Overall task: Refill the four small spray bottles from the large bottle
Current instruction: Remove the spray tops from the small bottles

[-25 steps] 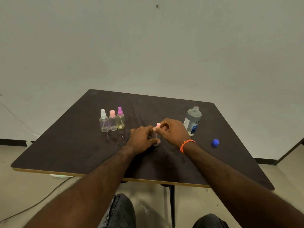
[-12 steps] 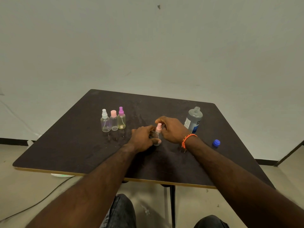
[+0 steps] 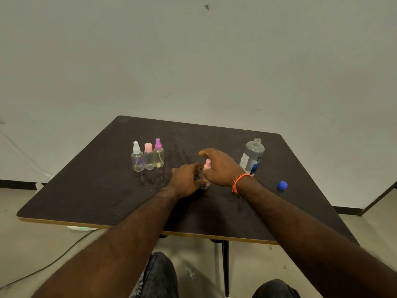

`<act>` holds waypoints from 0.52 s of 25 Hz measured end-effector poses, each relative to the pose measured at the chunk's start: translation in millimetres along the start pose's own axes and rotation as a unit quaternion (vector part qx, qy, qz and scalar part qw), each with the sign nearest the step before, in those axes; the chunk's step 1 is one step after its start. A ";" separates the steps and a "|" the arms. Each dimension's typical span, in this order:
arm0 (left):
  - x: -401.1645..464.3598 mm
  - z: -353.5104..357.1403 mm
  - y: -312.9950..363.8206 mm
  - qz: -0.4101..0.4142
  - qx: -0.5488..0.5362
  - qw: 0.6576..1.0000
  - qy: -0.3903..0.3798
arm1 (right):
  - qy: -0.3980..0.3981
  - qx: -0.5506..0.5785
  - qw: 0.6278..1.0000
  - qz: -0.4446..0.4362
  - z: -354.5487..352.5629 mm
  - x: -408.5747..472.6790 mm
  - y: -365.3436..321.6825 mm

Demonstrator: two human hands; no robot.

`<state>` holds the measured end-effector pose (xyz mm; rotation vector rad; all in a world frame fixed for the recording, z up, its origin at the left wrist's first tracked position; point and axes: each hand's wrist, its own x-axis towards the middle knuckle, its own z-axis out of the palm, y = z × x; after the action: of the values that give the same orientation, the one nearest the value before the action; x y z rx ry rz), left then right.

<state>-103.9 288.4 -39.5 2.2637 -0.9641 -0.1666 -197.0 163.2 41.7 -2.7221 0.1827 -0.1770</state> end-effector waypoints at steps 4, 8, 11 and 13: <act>-0.2 -0.3 0.2 -0.005 -0.002 1.000 -0.003 | 0.049 -0.055 0.996 0.042 4.9 2.0 7.8; -1.6 -1.4 1.0 -0.005 -0.007 1.000 0.001 | 0.006 -0.005 1.000 -0.016 -2.7 -1.7 7.5; -2.4 -0.4 -0.9 -0.002 -0.009 1.000 0.005 | 0.032 -0.015 0.999 0.010 -0.8 -0.4 10.2; -3.2 -1.1 0.1 0.002 -0.013 1.000 0.003 | 0.054 -0.047 0.997 0.036 1.8 0.9 12.8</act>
<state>-105.8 291.1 -39.0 2.2371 -0.9568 -0.1696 -197.2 152.1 35.0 -2.7953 0.3266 -0.3031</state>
